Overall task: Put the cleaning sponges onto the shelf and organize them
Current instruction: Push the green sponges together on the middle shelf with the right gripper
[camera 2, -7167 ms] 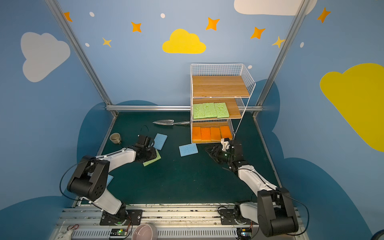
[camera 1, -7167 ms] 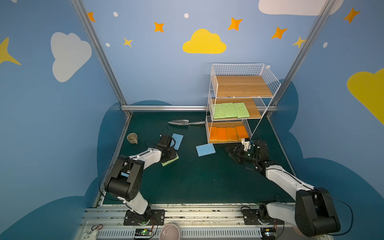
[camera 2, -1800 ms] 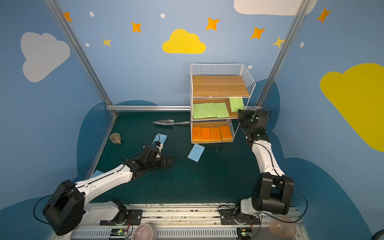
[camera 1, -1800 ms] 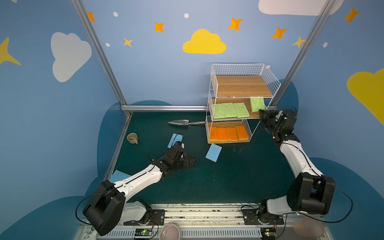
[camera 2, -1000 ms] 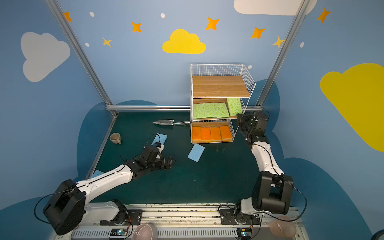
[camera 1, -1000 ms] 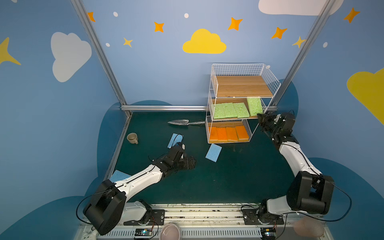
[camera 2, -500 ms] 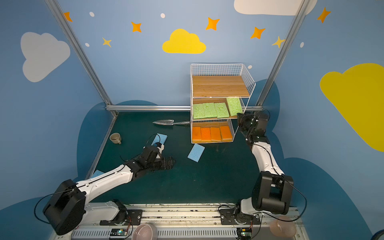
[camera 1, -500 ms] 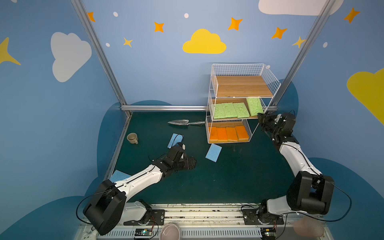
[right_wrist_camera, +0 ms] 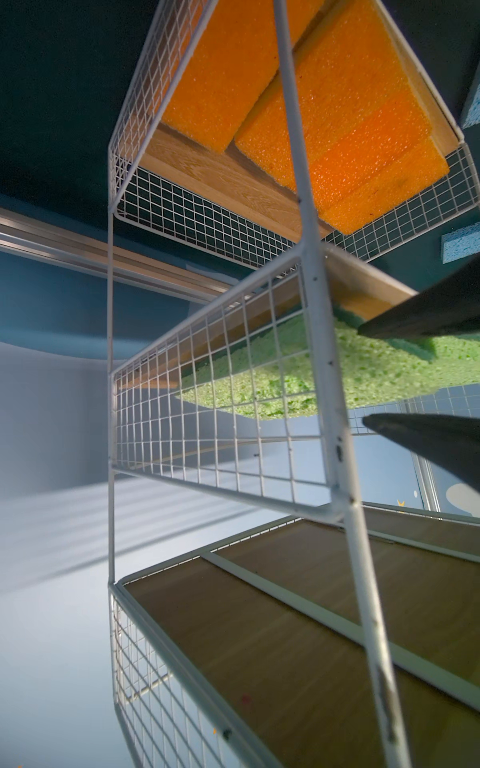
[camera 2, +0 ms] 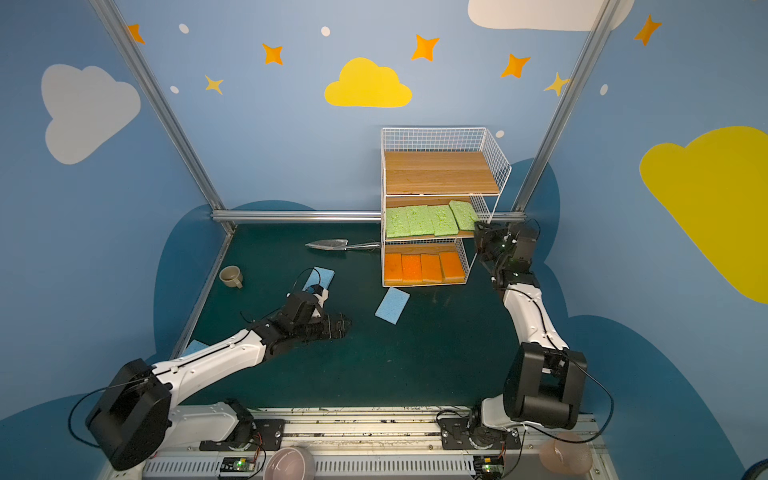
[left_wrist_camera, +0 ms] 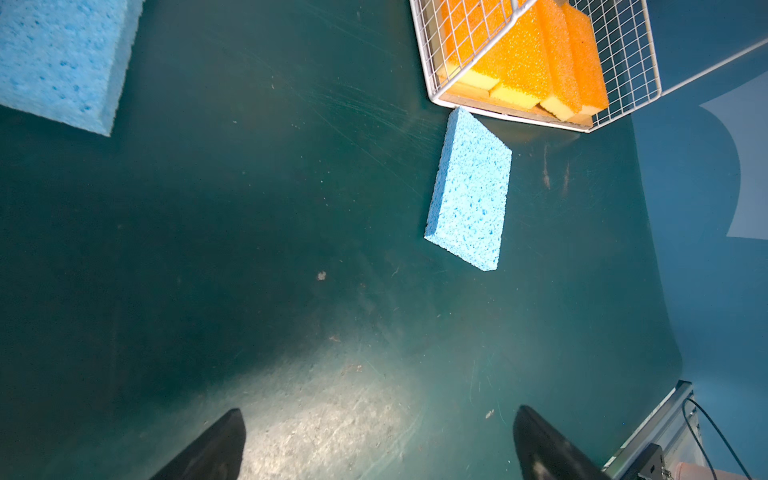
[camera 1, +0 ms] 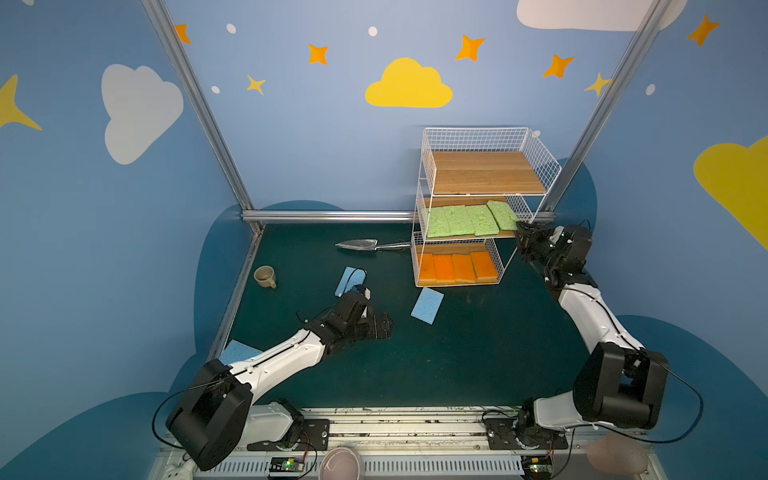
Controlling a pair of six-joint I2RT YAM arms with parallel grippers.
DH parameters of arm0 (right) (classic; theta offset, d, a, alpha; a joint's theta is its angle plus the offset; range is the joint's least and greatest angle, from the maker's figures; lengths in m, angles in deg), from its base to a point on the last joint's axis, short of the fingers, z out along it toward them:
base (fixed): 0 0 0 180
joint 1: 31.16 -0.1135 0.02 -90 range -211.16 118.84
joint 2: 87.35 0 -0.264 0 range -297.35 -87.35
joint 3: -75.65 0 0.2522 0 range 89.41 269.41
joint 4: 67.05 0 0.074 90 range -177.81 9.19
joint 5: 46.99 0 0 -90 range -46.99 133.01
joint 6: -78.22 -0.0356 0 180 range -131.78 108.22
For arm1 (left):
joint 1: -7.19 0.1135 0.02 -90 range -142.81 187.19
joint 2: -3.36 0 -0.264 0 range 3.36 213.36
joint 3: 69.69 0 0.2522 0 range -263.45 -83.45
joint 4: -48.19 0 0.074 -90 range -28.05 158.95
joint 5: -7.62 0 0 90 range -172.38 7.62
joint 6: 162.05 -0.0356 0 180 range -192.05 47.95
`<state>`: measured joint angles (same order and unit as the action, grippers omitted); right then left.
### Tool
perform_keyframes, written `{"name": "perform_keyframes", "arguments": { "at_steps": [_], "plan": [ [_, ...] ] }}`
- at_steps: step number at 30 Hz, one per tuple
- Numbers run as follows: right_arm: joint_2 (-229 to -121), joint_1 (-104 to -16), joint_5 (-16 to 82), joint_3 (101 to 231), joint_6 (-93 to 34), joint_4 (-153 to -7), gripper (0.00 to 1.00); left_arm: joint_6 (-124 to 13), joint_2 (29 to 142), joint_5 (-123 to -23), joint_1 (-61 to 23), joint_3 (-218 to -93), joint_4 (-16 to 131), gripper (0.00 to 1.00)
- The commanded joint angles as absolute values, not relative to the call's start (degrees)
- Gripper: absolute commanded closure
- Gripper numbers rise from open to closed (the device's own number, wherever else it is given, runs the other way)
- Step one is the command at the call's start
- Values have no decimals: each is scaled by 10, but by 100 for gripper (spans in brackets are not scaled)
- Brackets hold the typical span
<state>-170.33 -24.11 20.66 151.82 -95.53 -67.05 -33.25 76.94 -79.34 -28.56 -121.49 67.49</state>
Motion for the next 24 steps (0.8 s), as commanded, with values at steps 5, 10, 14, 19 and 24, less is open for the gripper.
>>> {"name": "perform_keyframes", "arguments": {
  "at_steps": [5, 10, 14, 19, 24],
  "plan": [
    [-1719, -240, 190, 1529, -969, -645, 69, -340, 762, -790, -284, -1224, 686, 0],
    [-1729, -241, 168, 1537, -979, -650, 69, -339, 760, -793, -284, -1223, 688, 0],
    [-1737, -244, 157, 1542, -981, -656, 67, -338, 763, -791, -284, -1220, 684, 0],
    [-1744, -243, 157, 1540, -990, -643, 69, -338, 763, -789, -284, -1220, 684, 0],
    [-1746, -243, 163, 1543, -993, -640, 78, -337, 758, -793, -284, -1218, 686, 0]
  ]
}}
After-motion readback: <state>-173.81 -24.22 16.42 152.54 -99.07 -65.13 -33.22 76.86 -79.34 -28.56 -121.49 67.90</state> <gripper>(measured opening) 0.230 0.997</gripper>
